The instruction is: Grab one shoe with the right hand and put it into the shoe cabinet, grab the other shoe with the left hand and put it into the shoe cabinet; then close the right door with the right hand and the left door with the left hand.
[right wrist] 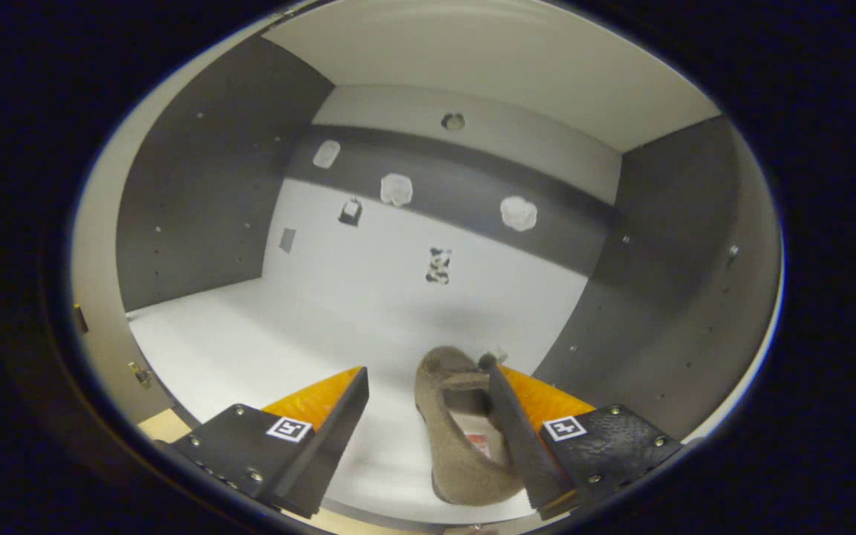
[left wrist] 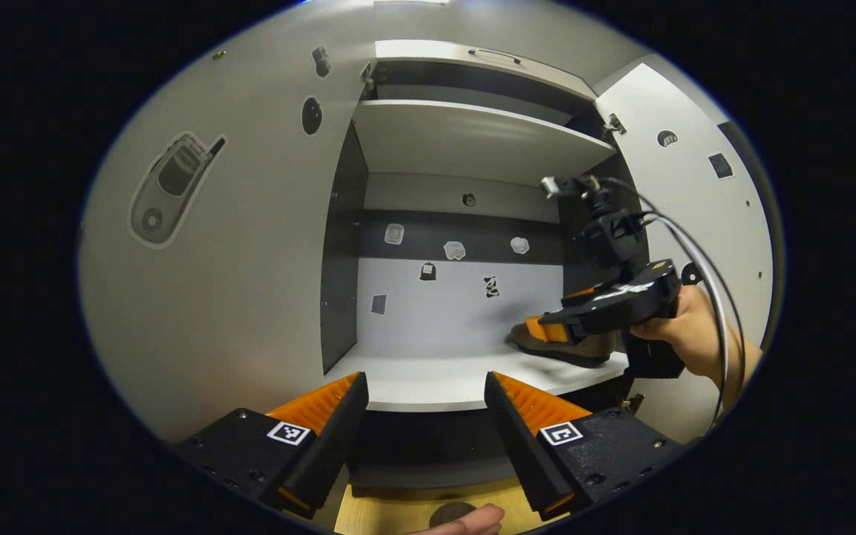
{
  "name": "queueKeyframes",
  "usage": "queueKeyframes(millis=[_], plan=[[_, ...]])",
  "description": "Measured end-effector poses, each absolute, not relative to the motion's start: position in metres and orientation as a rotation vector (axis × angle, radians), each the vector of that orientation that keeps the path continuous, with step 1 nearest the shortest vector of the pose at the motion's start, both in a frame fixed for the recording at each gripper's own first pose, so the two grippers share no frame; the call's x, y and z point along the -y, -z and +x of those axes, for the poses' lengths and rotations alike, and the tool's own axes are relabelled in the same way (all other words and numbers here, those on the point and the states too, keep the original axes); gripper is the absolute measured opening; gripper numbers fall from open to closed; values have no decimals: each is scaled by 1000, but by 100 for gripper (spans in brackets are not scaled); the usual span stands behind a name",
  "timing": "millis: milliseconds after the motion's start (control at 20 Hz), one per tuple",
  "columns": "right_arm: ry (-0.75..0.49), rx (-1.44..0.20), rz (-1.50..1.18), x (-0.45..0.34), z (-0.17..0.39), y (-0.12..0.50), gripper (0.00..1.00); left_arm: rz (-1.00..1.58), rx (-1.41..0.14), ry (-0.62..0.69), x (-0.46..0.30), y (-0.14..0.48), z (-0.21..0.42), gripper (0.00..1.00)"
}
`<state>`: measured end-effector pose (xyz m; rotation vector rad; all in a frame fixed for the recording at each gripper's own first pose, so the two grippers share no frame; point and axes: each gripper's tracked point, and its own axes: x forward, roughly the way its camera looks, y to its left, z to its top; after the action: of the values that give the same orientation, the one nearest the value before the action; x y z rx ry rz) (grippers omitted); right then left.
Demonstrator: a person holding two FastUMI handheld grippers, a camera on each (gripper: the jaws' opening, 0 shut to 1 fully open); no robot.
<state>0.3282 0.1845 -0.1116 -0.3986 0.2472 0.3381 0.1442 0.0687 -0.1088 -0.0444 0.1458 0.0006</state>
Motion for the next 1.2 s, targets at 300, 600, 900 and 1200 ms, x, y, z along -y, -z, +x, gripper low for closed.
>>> queueKeyframes(millis=[300, 600, 900, 1200], plan=[[-378, -89, -246, -196, 232, 37, 97, -36, -139, -4, -64, 106, 138, 97], [-379, 55, -168, -174, 130, 0, 97, -33, -141, -45, -62, 107, 128, 96], [-387, 7, -51, -138, 64, 30, 98, -34, -194, -101, -64, 156, 102, 97], [-403, 15, 76, -116, 34, 42, 97, -71, -448, -67, -57, 299, 48, 98]])
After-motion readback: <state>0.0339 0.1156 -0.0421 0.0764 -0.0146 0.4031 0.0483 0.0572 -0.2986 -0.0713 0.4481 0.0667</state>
